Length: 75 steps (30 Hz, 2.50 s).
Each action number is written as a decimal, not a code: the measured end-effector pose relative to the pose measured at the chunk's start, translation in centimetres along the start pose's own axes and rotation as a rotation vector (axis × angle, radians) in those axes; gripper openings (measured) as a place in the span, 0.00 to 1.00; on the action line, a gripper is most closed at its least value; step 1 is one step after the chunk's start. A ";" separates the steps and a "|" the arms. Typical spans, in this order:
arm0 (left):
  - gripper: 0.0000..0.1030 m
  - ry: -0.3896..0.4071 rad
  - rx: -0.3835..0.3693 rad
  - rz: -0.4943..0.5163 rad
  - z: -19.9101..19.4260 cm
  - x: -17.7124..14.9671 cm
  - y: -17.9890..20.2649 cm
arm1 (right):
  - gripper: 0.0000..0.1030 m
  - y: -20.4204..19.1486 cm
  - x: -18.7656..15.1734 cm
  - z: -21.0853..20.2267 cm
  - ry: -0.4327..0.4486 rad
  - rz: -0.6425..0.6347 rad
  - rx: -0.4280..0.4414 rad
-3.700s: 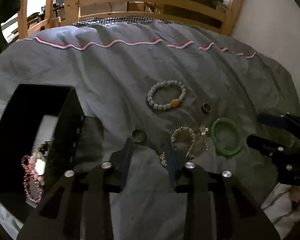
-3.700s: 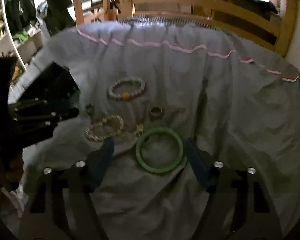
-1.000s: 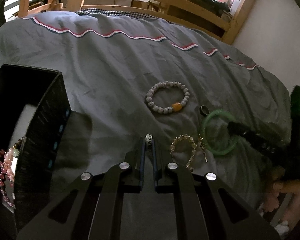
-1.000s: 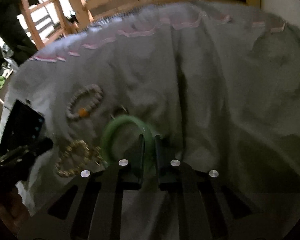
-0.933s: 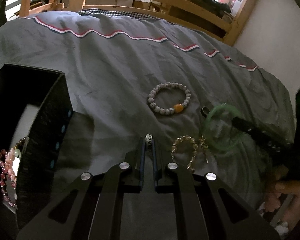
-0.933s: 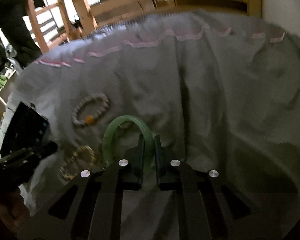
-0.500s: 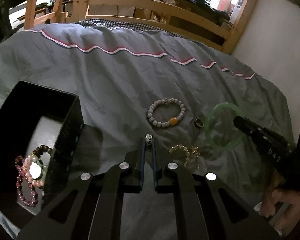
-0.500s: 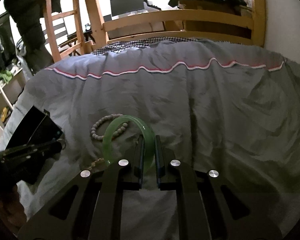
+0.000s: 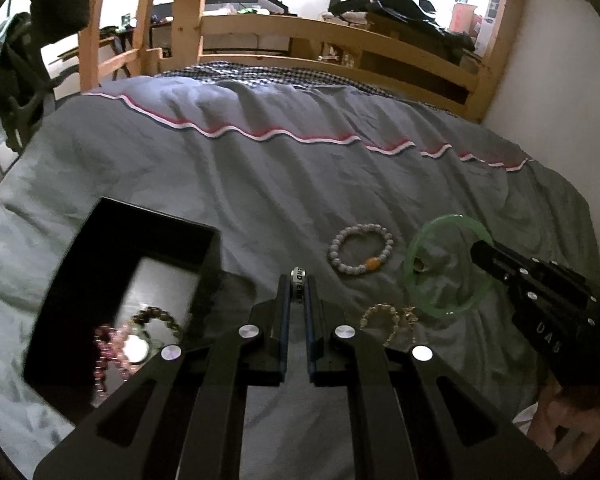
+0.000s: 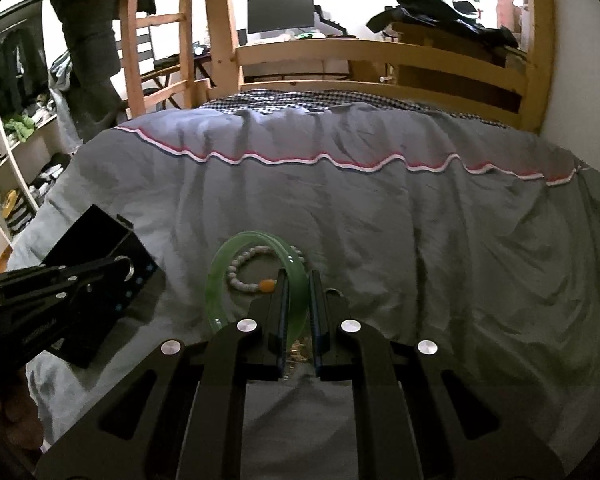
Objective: Organize jewelry
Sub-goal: 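Carry the ring and the jade bangle over to the black box, then open both tools to drop the ring and bangle into the box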
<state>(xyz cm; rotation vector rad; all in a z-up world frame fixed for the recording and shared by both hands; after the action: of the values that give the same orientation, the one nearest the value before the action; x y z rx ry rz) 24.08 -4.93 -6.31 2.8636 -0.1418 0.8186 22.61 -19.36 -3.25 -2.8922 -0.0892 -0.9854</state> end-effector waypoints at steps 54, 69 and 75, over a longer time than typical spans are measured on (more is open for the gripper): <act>0.06 -0.048 0.187 -0.358 -4.9 -0.4 -13.3 | 0.10 -19.1 0.4 2.4 -0.036 -0.218 0.228; 0.26 -0.016 0.217 -0.426 -6.0 -0.6 -14.5 | 0.83 -19.9 -0.7 2.8 -0.043 -0.210 0.388; 0.88 0.042 0.191 -0.395 -6.6 -0.2 -13.4 | 0.96 -15.2 1.0 2.5 0.027 -0.108 0.284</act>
<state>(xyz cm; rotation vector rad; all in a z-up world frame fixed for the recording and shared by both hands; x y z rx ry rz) 22.29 9.38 -2.55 2.8929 0.5168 0.8446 23.66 -4.00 -3.72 -2.6375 -0.3571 -0.9412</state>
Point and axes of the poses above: each gripper's, at about its wrist camera, not at the fingertips, and z roughly the way its jaws point, y to its right, x to its top, the point moved 6 cm from there along z, roughly the way its jaws point, and after that the axes turned 9 degrees about -y, right-handed, at the moved point
